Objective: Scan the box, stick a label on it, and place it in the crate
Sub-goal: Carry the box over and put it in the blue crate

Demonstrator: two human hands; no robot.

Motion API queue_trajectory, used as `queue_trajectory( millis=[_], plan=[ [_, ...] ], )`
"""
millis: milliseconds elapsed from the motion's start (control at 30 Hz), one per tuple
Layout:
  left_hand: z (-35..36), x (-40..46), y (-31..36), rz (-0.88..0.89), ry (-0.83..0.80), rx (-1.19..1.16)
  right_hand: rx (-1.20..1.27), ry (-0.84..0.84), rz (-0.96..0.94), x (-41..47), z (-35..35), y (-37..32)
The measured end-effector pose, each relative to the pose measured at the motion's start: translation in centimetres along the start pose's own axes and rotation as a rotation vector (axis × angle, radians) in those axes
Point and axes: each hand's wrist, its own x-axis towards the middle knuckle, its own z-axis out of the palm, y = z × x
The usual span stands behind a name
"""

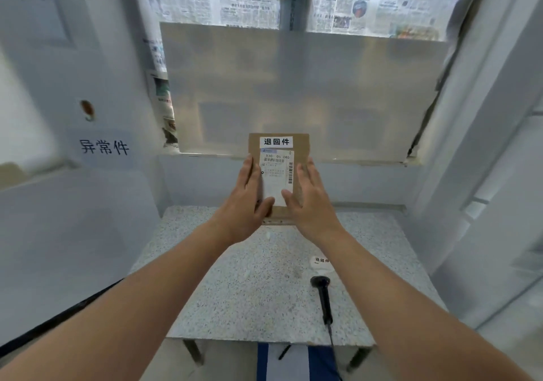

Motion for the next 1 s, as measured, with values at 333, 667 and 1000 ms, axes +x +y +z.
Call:
queue_trajectory(
  millis=[333,667,1000],
  plan=[
    [-7.7,-8.3,4.0,-0.033,0.151,0.070,0.069,-0.004,-0.238,-4.9,-2.5,-8.2],
    [-17.3,-20.3,1.3,-0.157,0.277,0.160,0.144,-0.064,-0.429,-10.0,2.9,-19.8],
    [-27.8,-36.4,-8.1,-0.355,0.303,0.182,0.219,-0.229,-0.464,-17.8,16.1,-34.8]
  ],
)
